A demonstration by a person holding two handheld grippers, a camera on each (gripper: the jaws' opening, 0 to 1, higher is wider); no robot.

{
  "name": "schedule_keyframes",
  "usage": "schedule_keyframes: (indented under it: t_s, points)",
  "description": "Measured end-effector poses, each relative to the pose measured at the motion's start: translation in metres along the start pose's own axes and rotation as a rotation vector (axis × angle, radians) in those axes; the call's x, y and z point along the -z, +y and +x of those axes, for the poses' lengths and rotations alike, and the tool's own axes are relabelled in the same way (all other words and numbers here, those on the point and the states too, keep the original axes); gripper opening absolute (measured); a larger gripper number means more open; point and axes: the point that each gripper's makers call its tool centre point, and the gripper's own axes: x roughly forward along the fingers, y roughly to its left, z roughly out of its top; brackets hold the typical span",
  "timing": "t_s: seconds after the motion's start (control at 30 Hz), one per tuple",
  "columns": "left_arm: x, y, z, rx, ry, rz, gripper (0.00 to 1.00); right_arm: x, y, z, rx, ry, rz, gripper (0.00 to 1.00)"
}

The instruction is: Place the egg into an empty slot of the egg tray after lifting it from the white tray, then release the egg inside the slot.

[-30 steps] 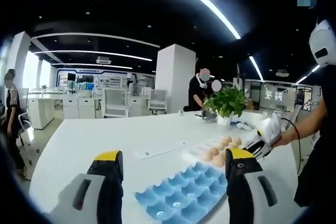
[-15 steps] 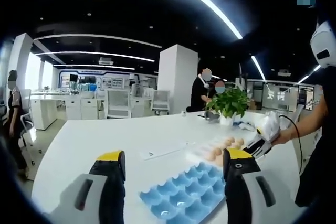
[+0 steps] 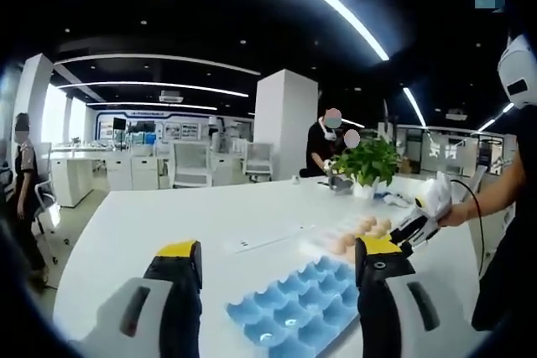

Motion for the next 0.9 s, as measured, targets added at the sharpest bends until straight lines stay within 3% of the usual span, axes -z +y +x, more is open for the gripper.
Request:
schedule_keyframes:
  t_s: [0.13,0.9]
  points:
    - [-0.001,0.001,0.0,0.0,-0.001,0.004,0.75,-0.001,-0.003,-0.002,0.011,0.003,-0.031,0.22]
    - [0.001,0.0,0.001,0.014,0.014,0.01,0.73,-0.021,0.001,-0.011,-0.01,-0.069,0.003,0.22]
